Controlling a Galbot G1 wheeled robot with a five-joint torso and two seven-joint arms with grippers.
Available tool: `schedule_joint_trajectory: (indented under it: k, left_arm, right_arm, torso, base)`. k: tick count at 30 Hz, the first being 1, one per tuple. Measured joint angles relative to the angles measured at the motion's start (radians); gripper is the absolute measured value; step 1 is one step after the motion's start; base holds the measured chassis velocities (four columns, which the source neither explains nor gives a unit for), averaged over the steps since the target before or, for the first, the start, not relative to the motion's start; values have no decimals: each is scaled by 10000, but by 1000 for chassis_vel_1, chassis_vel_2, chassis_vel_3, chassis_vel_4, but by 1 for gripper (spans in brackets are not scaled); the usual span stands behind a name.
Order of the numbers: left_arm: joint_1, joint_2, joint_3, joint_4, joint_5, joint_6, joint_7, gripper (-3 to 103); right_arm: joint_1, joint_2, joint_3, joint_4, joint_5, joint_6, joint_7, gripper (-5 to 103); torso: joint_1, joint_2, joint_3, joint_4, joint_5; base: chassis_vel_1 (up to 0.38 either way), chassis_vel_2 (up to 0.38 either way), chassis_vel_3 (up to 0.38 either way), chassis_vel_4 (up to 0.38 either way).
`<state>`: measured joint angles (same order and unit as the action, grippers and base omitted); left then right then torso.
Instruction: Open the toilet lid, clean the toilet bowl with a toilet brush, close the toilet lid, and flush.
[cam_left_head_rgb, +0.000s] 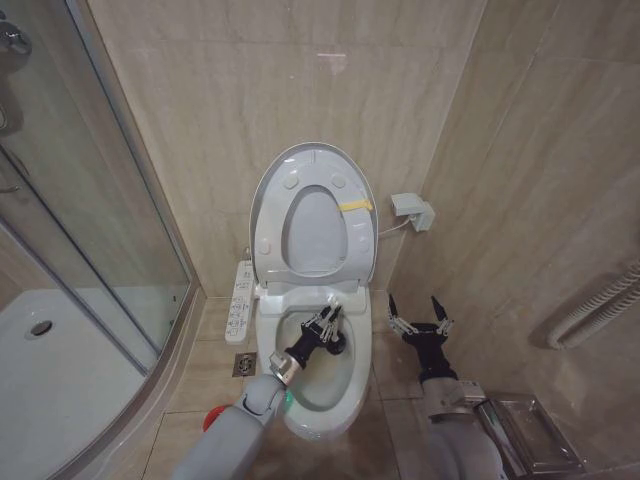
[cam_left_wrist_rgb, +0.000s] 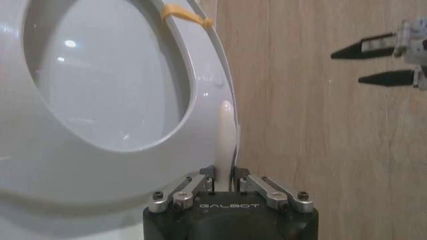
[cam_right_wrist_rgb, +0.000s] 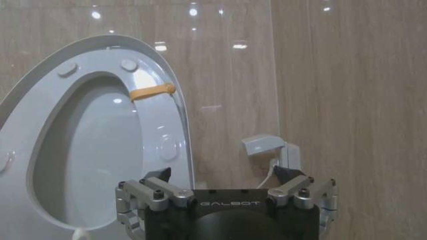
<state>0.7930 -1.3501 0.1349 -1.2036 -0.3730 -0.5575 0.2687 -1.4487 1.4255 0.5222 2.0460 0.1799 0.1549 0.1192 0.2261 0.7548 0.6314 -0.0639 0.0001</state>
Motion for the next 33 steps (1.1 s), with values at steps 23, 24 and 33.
schedule_joint_trajectory:
  k: [23, 24, 33]
  left_arm:
    - [-365, -426, 379, 185, -175, 59, -63, 18]
    - [-414, -470, 413, 212, -182, 57, -63, 18]
    - [-804, -931, 578, 734, -229, -36, -24, 18]
  right_arm:
    - [0, 0, 0, 0, 0, 0, 0, 100]
    - [0, 0, 0, 0, 0, 0, 0, 100]
    - [0, 0, 0, 1, 0, 0, 0, 100]
  torso:
    - [-2, 0, 0, 0, -1]
    - [-2, 0, 0, 0, -1]
    - [-1, 0, 0, -2, -2]
  base:
    - [0, 0, 0, 0]
    - [0, 0, 0, 0]
    - [0, 0, 0, 0]
